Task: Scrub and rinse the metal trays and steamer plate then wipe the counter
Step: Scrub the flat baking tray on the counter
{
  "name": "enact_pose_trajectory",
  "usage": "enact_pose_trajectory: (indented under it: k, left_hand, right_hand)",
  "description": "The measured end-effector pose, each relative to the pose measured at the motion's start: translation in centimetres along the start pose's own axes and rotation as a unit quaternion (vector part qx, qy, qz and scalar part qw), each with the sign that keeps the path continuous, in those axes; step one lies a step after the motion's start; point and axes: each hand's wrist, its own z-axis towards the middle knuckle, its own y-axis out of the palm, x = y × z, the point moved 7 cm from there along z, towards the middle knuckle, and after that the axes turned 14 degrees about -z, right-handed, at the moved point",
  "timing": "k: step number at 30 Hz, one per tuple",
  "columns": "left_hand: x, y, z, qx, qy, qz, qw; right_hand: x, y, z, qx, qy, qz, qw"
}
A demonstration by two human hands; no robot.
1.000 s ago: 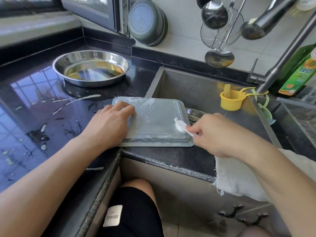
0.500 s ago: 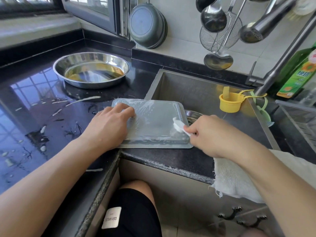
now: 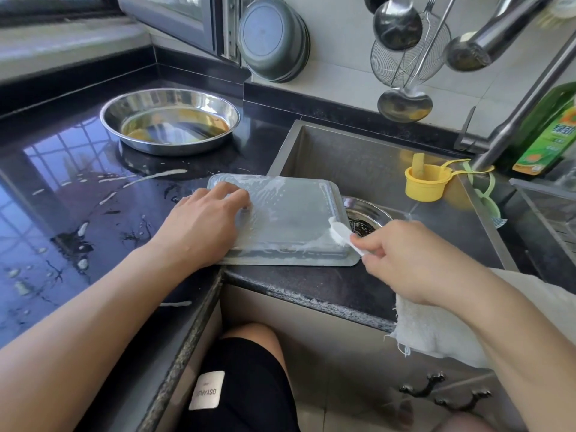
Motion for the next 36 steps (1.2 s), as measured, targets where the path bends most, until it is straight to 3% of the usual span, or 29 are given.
enact_pose_trajectory:
  k: [3,7,11,15,19,23,27,30,34,36]
  left_hand:
    - [-0.1,0.0,0.0,-0.001,0.000,0.000,1.000]
    - [-0.1,0.0,0.0,-0.005,-0.003,0.006,1.000]
    - [-0.1,0.1,0.0,-0.008,-0.003,0.012,1.000]
    - [0.1,0.1,0.0,-0.011,0.000,0.013,1.000]
    - [0.1,0.0,-0.1,-0.018,-0.005,0.012,1.000]
    - [-0.1,0.1,0.0,-0.016,-0.003,0.011,1.000]
    - [0.0,0.1,0.0,-0.019,-0.001,0.006,1.000]
    - [0.2,-0.1,-0.2,-0.023,-0.003,0.012,1.000]
    - [0.0,-0.1,-0.2,-0.019,0.001,0.021,1.000]
    - [-0.2,0.0,-0.1,-0.008,0.002,0.018,1.000]
  right_hand:
    - [-1.5,0.6,-0.5,-0.015,-0.023,0.013,1.000]
    - [-0.3,-0.1,0.7,0.007,0.014,0.016,1.000]
    - [-3.7,0.5,0.2,-0.023,-0.052,0.030,0.998]
    - [-2.9,0.1,1.6,0.010,0.000,0.003,1.000]
    - [-5.2,0.9,0.9,0.000,-0.034,0.024,0.999]
    - [-3.0,-0.1,1.8,0.017,0.014,0.000,1.000]
    - [-6.2,0.2,0.9,-0.012,-0.069,0.020,0.997]
    - [-5.0,-0.4,2.2,0.003,-0.025,0.003,1.000]
    - [-7.4,0.1,1.6,-0.010,-0.080,0.011,0.997]
    - [-6.5,-0.3,2.7,-0.008,-0.065,0.012,0.998]
